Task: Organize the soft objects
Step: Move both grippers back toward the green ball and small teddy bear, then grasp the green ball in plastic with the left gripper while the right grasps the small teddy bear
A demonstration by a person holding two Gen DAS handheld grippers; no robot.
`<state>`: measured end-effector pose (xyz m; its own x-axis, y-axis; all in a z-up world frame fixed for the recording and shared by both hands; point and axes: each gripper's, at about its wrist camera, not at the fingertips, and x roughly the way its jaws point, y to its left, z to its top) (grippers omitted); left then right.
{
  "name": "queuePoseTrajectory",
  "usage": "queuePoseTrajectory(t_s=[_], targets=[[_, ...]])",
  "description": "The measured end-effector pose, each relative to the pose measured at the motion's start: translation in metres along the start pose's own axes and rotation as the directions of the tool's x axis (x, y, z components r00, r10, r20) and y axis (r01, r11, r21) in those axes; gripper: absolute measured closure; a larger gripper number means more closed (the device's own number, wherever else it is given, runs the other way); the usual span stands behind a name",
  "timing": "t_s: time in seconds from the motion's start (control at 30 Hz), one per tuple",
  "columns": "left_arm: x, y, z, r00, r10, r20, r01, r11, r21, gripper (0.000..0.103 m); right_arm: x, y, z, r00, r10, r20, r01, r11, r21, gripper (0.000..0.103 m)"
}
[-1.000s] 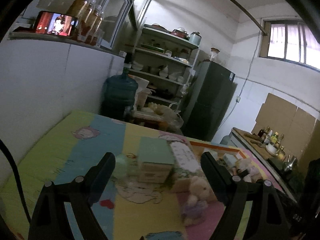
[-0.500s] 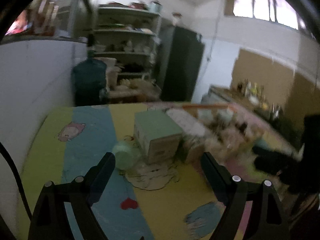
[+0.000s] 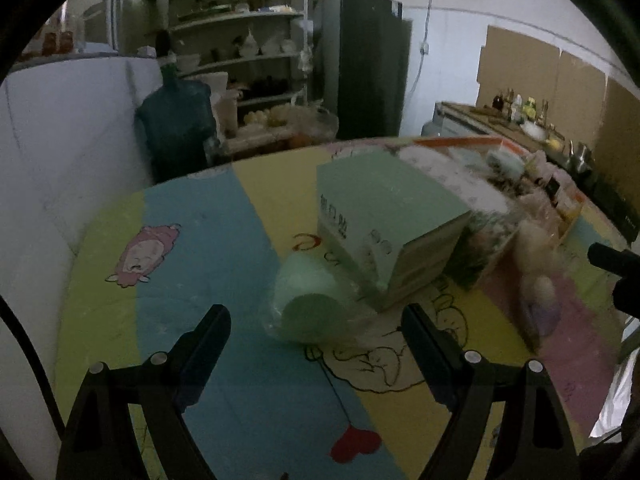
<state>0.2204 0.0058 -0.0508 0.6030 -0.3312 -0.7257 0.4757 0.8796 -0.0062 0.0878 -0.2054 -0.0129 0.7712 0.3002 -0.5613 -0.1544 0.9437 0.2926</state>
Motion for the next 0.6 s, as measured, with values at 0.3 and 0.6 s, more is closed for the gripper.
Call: queuePoseTrajectory(t_s=[0.3,0.6], targets=[[0.028,0.005,0.0,0.997,-0.037,-0.072,0.037,0.999,0.0,0.032,0.019,-0.003,-0.003,0.999,-0.024,-0.045,0.025,0.999,0.023,0.026],[0.03,0.017,0.001,0.991,-0.12,-0.061,0.116,0.991,-0.059,0.051,0.039,-0.004,-0.009,0.994,-0.043,-0.1,0.048,0.998,0.049,0.026]])
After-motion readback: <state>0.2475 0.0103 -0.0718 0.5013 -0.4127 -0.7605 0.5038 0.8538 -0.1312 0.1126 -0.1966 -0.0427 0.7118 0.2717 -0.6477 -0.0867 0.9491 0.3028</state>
